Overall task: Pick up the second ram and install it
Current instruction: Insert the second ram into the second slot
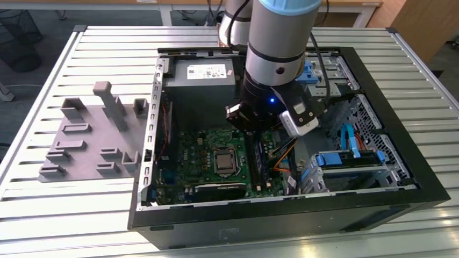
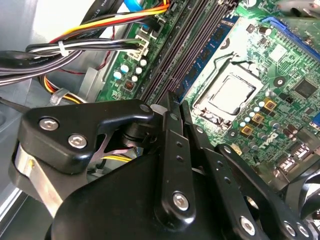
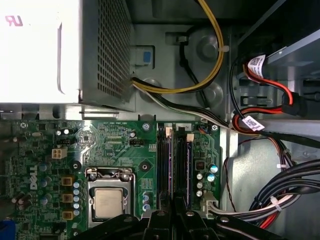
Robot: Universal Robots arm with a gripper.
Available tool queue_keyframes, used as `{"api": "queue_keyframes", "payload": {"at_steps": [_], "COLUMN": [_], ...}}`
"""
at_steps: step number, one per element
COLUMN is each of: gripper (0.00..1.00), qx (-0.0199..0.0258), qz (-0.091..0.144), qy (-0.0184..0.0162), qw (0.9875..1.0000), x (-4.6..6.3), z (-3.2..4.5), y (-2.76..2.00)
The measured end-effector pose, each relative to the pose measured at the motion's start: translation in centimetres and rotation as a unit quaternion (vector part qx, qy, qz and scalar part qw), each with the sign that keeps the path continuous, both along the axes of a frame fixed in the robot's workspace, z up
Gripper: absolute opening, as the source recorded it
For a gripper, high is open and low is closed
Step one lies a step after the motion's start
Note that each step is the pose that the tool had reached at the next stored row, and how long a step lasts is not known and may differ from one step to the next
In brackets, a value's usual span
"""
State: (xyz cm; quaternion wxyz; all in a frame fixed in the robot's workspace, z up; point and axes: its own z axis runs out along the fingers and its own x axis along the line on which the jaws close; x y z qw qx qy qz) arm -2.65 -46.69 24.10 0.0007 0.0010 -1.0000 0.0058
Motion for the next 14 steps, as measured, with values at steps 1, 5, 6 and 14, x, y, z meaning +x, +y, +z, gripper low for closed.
{"api": "queue_keyframes", "payload": {"at_steps": [1, 5, 6, 14], "gripper": [0.14, 0.14, 0.14, 0.14], "qx": [0.0, 0.0001, 0.0001, 0.0], "qz": [0.0, -0.001, -0.005, -0.005], "qy": [0.0, -0.0001, -0.0001, 0.0], "qw": [1.0, 1.0, 1.0, 1.0], "x": [0.0, 0.0, 0.0, 0.0], "z": [-0.06, -0.45, -1.48, -1.36], "y": [-0.08, -0.23, -0.43, -1.42]}}
